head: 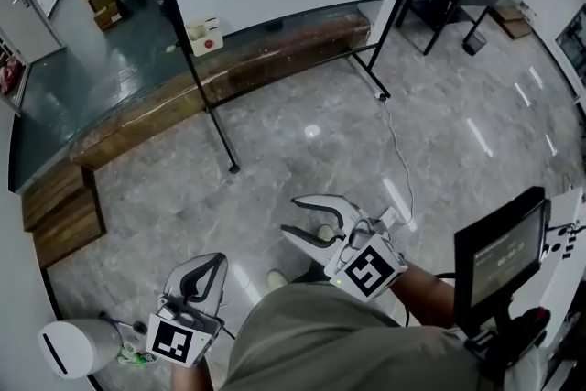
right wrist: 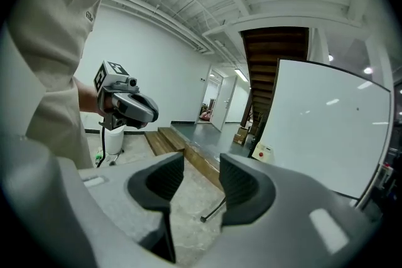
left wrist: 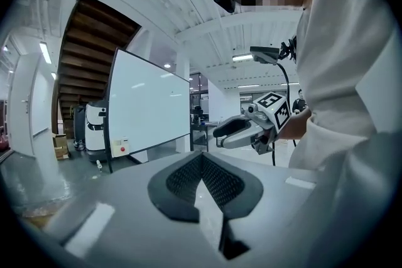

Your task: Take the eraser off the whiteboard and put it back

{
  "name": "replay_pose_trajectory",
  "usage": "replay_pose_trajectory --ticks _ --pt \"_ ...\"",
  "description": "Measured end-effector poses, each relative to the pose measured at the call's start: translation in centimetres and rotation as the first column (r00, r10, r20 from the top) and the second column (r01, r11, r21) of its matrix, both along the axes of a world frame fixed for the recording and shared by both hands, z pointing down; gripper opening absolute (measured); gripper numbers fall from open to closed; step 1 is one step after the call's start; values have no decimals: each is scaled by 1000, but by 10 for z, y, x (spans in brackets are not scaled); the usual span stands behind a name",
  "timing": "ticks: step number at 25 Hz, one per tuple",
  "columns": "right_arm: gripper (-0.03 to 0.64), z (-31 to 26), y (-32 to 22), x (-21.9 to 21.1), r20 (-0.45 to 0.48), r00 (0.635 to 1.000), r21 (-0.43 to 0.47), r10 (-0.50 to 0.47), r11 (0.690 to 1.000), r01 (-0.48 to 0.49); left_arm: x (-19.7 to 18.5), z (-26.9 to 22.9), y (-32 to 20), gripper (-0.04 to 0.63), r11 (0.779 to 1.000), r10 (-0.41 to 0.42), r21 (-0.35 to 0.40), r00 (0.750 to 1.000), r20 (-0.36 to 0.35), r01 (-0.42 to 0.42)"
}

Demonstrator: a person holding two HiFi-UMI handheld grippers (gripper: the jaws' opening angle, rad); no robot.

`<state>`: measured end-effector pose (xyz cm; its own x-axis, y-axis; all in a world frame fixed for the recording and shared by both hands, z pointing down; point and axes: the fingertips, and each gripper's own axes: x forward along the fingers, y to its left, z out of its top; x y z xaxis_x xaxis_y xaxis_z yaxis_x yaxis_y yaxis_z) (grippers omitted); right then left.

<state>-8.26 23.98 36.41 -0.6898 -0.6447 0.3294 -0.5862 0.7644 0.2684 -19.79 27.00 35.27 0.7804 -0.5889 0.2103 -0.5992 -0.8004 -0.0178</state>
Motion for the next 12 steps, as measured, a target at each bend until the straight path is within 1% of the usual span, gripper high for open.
replay_pose_trajectory --ticks 3,5,7,12 --pt "179 -4 18 -2 -31 999 3 23 1000 -23 -4 0 12 6 999 32 8 999 -6 -32" --pt "179 -7 27 -2 -32 999 15 36 999 -35 -1 -3 18 6 998 51 30 998 -31 -50" --pt "179 -10 38 1 -30 999 20 45 999 -44 7 -6 27 6 997 68 41 997 -43 -67" --pt "179 -30 59 26 -24 998 22 53 998 -53 39 -22 46 6 994 102 38 994 -32 -100"
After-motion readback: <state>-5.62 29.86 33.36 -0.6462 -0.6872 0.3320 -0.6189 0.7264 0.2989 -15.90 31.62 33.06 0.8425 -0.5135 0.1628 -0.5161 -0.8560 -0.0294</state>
